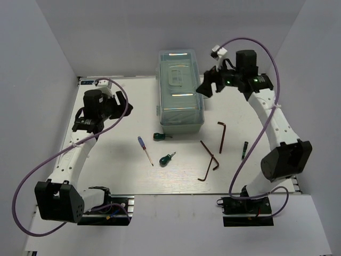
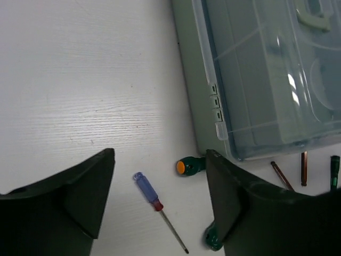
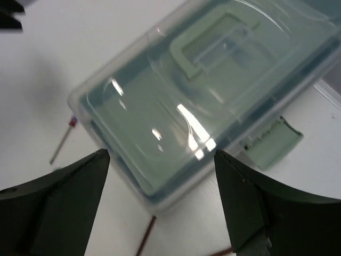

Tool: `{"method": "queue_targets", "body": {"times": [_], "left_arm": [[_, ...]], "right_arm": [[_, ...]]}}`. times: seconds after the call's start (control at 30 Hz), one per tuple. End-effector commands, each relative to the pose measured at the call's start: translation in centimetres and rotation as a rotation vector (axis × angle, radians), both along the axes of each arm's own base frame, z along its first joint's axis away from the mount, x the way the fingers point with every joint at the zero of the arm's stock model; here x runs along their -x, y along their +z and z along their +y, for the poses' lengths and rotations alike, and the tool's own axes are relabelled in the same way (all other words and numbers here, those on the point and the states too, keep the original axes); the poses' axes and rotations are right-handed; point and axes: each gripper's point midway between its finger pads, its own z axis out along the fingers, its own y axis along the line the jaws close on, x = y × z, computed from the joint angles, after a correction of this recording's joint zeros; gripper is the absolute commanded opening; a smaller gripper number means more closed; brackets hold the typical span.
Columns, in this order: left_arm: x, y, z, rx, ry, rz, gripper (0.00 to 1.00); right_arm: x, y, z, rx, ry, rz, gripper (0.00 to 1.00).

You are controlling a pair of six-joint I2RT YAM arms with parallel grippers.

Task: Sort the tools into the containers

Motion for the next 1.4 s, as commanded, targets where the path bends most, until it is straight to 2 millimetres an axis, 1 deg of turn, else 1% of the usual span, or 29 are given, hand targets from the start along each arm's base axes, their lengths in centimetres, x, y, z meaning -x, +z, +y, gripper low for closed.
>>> {"method": "queue_targets", "body": {"times": [0.0,0.03,0.07,0.1,0.13,0.17,0.2,0.23,0.27,0.33,0.37,0.4,0.5,0.53,0.57,0.6,0.7,0.73,0.83,0.87,0.9,0.93,0.97,1.03,1.1,1.13,1.17,1.27,1.37], "left_arm": [[-0.6,2.9,-2.1,0.068,-0.105,-0.089,0.85],[-0.8,3.6,-2.4,0.083,-0.116,-0.109,0.87],[-1.0,3.5,-2.7,0.098,-0.122,-0.104,0.88],[-1.5,3.9,-3.1,0.108,-0.145,-0.121,0.88],[-1.7,3.9,-3.4,0.125,-0.153,-0.118,0.88],[-1.8,3.8,-3.8,0.141,-0.171,-0.116,0.89],[-2.2,4.7,-4.2,0.164,-0.178,-0.139,0.89],[-2.4,4.7,-4.5,0.178,-0.191,-0.142,0.89],[-2.6,4.8,-4.7,0.192,-0.197,-0.145,0.89],[-3.2,5.4,-5.0,0.214,-0.205,-0.166,0.89],[-3.3,5.2,-5.3,0.229,-0.213,-0.156,0.89],[-3.6,4.9,-5.3,0.237,-0.210,-0.149,0.89],[-4.1,5.2,-5.7,0.243,-0.228,-0.153,0.89],[-4.4,4.8,-5.7,0.243,-0.228,-0.148,0.89],[-4.5,5.6,-5.8,0.246,-0.239,-0.170,0.89],[-4.7,5.1,-5.9,0.246,-0.238,-0.156,0.89],[-5.4,5.6,-6.2,0.260,-0.255,-0.175,0.89],[-5.4,5.6,-6.2,0.260,-0.255,-0.175,0.89],[-6.1,6.8,-6.5,0.270,-0.268,-0.217,0.89],[-6.3,7.9,-6.5,0.269,-0.273,-0.253,0.89],[-6.5,8.4,-6.7,0.271,-0.285,-0.269,0.89],[-6.7,9.3,-6.7,0.280,-0.286,-0.290,0.91],[-6.8,9.8,-6.8,0.287,-0.287,-0.310,0.91],[-7.2,11.0,-6.8,0.286,-0.292,-0.348,0.91],[-7.4,11.5,-7.1,0.306,-0.299,-0.363,0.91],[-7.5,12.3,-7.1,0.306,-0.303,-0.389,0.91],[-7.5,12.7,-7.1,0.317,-0.302,-0.398,0.91],[-7.6,13.7,-7.3,0.339,-0.315,-0.440,0.92],[-8.1,14.2,-7.6,0.355,-0.325,-0.454,0.92]], "right_arm": [[-2.2,1.8,3.2,-0.120,-0.077,0.052,0.86],[-2.4,4.0,5.1,-0.159,-0.058,0.006,0.88],[-3.5,2.4,6.3,-0.162,-0.071,0.063,0.90],[-4.0,2.3,6.9,-0.174,-0.108,0.092,0.90],[-4.2,3.3,7.9,-0.190,-0.113,0.080,0.90],[-5.1,2.5,9.0,-0.214,-0.165,0.142,0.90],[-6.0,2.2,9.9,-0.233,-0.174,0.144,0.90],[-6.7,1.9,10.5,-0.254,-0.187,0.145,0.90],[-7.0,2.6,11.3,-0.289,-0.188,0.140,0.90],[-7.4,2.2,12.4,-0.297,-0.189,0.139,0.90],[-7.9,3.3,13.0,-0.326,-0.205,0.108,0.90],[-8.5,2.2,13.6,-0.323,-0.222,0.133,0.90],[-9.5,2.0,14.1,-0.319,-0.281,0.133,0.87],[-9.9,1.5,14.3,-0.317,-0.290,0.132,0.87],[-10.0,1.2,14.5,-0.311,-0.297,0.131,0.87],[-10.2,0.8,14.6,-0.302,-0.326,0.126,0.86],[-10.8,-0.3,14.7,-0.294,-0.366,0.135,0.84],[-11.1,-1.3,14.8,-0.289,-0.383,0.154,0.84],[-11.7,-2.6,14.9,-0.298,-0.428,0.195,0.82],[-12.0,-3.2,15.0,-0.302,-0.439,0.213,0.82],[-12.2,-3.2,15.0,-0.306,-0.443,0.215,0.81],[-12.5,-4.1,15.3,-0.303,-0.453,0.234,0.81],[-12.5,-4.0,15.3,-0.305,-0.458,0.239,0.81],[-12.9,-4.6,15.5,-0.311,-0.486,0.252,0.79],[-13.4,-5.0,15.4,-0.310,-0.506,0.256,0.78],[-13.7,-5.0,15.0,-0.318,-0.531,0.267,0.78],[-13.8,-5.8,15.2,-0.313,-0.533,0.279,0.78],[-13.5,-6.5,15.4,-0.313,-0.541,0.315,0.77],[-13.4,-7.2,15.4,-0.294,-0.556,0.326,0.75]]}}
